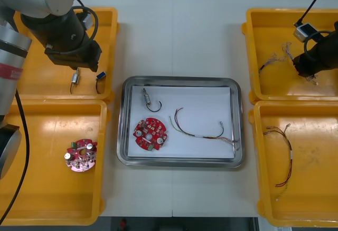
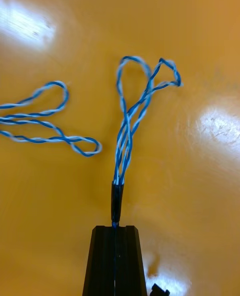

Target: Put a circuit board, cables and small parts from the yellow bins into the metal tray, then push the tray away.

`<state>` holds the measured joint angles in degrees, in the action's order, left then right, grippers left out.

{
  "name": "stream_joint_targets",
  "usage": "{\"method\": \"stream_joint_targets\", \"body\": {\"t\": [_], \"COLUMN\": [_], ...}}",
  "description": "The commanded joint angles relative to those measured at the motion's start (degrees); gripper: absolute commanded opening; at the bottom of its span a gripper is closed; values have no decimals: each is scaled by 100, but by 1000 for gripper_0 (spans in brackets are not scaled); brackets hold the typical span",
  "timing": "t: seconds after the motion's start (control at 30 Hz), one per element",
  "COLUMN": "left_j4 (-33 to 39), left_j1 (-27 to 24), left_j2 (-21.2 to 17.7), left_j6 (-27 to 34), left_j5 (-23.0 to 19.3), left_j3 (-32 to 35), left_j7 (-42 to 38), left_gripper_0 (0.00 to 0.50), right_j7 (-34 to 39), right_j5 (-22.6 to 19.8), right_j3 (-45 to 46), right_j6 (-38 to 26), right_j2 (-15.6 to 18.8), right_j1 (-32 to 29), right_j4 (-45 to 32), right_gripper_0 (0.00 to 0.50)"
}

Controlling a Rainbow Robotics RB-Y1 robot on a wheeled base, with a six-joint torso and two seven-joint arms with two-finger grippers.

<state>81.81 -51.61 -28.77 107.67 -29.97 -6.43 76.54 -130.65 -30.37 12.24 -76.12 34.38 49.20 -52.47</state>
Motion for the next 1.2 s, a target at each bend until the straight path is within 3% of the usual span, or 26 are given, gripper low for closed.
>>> {"method": "stream_joint_targets", "body": {"t": [0.03,0.67,1.0,1.2], "left_j4": [-341,-1440,-1906,-1976], "left_j1": [-438,-517,-517,-517], "left_j2": [-226,-270,-261,-261], "left_j6": [-229,-836,-1258,-1275], "left_j5": [132,395,404,439], "left_j3": [160,459,204,160], "left_j7": [881,1707,1803,1803], "left_gripper_0": [500,500,500,500], "right_j7": [145,189,259,285], "right_j5": [137,242,31,-698], "right_j3": [341,560,508,226], "right_j6": [-703,-3388,-3388,-3388], "right_j2": [174,183,-81,-107], "right_j1": [-60,-69,-341,-693], "right_j4": [-914,-3516,-4913,-5564], "right_gripper_0": [0,0,0,0]}}
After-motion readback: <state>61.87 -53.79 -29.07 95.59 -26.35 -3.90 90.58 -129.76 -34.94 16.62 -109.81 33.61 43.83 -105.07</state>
